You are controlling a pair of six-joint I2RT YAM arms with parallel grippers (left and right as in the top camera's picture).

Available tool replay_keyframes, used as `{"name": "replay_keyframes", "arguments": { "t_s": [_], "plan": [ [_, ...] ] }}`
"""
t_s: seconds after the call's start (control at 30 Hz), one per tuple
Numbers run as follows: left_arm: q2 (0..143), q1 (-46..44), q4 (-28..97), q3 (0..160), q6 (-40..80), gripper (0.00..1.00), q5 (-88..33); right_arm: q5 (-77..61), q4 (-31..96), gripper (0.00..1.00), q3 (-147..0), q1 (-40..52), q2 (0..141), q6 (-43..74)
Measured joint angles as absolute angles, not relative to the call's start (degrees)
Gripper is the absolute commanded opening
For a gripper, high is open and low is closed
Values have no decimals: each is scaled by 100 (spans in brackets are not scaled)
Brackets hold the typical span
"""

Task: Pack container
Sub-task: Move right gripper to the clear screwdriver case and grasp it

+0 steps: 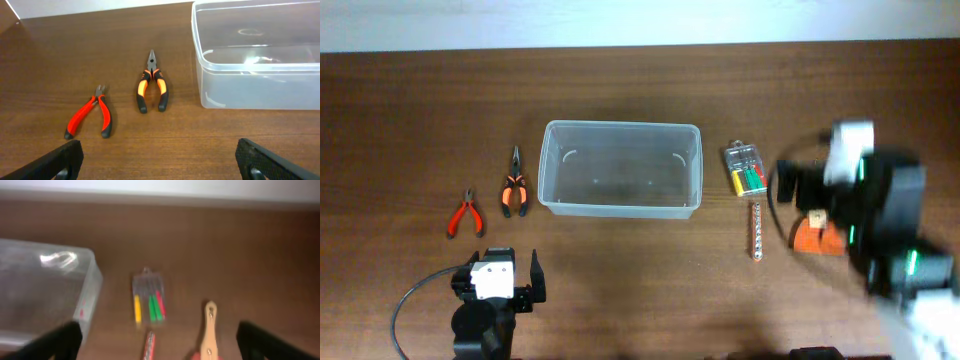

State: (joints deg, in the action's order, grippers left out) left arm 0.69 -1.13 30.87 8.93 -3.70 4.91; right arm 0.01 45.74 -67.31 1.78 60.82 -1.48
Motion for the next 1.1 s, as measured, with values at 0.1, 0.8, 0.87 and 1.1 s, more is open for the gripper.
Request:
{"name": "replay_keyframes", "arguments": {
  "t_s": [0.1, 0.8, 0.87, 1.1],
  "plan": [
    [62, -113, 3089, 888, -373, 99, 491, 3, 5883, 99, -8576, 178, 7671, -209],
    [62, -113, 3096, 888, -370, 99, 491, -193, 7625, 99, -11183, 180, 11625, -287],
    [62, -113, 3096, 888, -370, 99, 491, -204, 7618, 99, -11183, 180, 11795, -364],
    [62, -113, 3096, 888, -370, 99, 491, -248, 7548, 99, -11183, 187, 12151, -611]
  ]
}}
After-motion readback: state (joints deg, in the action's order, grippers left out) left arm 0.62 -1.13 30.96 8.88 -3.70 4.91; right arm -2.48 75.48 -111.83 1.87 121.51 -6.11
